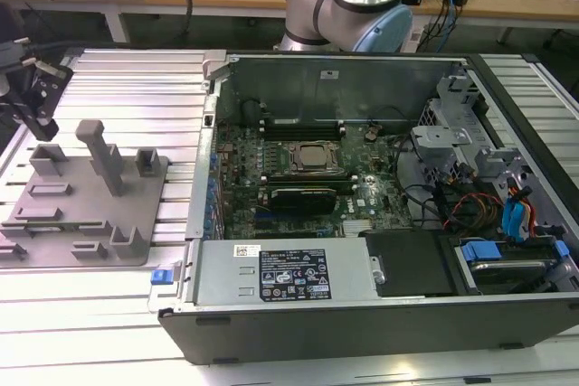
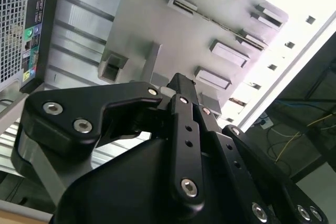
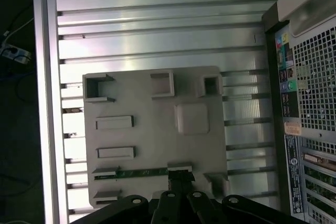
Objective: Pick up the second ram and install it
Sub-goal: 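Reach for the second ram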
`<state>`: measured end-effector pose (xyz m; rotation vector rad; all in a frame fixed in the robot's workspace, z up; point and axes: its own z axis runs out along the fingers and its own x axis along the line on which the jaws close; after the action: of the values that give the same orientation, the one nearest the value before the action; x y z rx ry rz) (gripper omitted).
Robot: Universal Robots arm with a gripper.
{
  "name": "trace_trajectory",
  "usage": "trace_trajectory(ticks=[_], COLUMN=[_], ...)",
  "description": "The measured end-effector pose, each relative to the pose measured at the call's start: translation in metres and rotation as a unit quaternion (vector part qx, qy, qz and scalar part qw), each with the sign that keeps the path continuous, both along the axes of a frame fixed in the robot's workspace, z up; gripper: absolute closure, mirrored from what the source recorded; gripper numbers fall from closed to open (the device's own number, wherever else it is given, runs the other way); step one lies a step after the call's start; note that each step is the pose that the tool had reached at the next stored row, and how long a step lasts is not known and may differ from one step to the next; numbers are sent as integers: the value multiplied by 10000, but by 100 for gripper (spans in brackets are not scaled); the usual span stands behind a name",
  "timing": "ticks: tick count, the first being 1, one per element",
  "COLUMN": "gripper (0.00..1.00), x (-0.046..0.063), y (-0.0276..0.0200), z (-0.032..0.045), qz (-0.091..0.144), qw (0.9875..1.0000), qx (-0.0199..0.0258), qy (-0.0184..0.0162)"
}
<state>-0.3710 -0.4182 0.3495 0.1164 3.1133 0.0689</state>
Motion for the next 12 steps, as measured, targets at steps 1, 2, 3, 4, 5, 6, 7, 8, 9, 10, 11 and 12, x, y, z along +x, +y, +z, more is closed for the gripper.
trace_trajectory(ticks=[1,2,3,4,5,6,7,8,9,10,11,12], gripper=[92,92,92,92,92,92,92,92,92,92,92,92], x=[-13,-21,-33,-41,-56,-65,-74,-84,-92,-105,-123,-136], y=[-8,-14,-21,-26,-35,-40,-46,-51,-57,-65,-78,-86], z=[-9,-16,-25,-32,-43,-49,-56,-63,-70,-80,-96,-106], qz=[0,0,0,0,0,0,0,0,0,0,0,-1], qw=[10000,10000,10000,10000,10000,10000,10000,10000,10000,10000,10000,10000], qx=[0,0,0,0,0,0,0,0,0,0,0,0], qy=[0,0,0,0,0,0,0,1,0,0,0,0])
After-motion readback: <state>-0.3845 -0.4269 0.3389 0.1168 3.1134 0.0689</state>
